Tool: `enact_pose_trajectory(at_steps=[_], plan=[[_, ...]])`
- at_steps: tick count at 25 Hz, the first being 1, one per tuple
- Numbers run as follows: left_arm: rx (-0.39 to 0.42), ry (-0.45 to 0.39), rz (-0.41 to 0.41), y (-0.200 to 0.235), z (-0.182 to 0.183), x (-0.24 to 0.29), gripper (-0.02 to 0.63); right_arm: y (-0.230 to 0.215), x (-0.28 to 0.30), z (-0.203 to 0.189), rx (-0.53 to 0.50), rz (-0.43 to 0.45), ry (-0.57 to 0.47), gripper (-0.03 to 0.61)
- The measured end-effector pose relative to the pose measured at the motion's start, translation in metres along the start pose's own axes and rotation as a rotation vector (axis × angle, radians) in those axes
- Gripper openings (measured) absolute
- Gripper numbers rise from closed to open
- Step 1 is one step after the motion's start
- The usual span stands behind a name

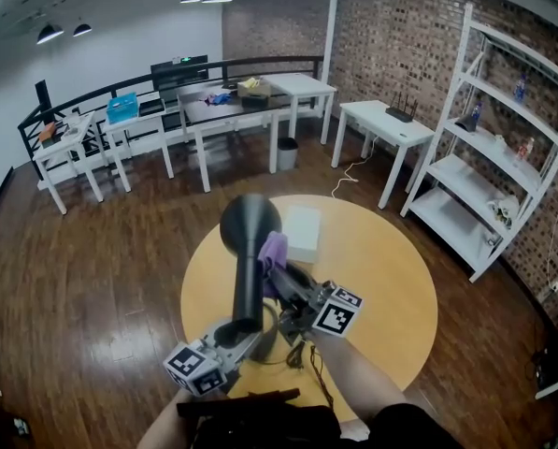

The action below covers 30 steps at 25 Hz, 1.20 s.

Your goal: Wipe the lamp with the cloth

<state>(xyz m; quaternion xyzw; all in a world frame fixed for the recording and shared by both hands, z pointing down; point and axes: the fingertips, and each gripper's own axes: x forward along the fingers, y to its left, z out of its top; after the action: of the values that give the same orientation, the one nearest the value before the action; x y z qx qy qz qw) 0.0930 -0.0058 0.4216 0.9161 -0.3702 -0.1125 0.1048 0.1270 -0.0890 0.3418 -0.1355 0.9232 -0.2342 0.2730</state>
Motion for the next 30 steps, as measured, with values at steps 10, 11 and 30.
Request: enact_pose_trajectory(at_steps=[10, 11, 30], plan=[[-0.018, -0.007, -0.004, 0.002, 0.000, -0.001, 0.138, -0.054, -0.011, 0.008, 0.023, -0.305, -0.122, 0.092], [-0.018, -0.008, -0.003, 0.003, -0.001, -0.001, 0.139, -0.060, -0.013, 0.007, 0.041, -0.326, -0.129, 0.092], [0.009, 0.015, -0.009, 0.003, -0.002, 0.000, 0.138, -0.045, -0.050, 0.009, 0.062, -0.237, -0.076, 0.092]])
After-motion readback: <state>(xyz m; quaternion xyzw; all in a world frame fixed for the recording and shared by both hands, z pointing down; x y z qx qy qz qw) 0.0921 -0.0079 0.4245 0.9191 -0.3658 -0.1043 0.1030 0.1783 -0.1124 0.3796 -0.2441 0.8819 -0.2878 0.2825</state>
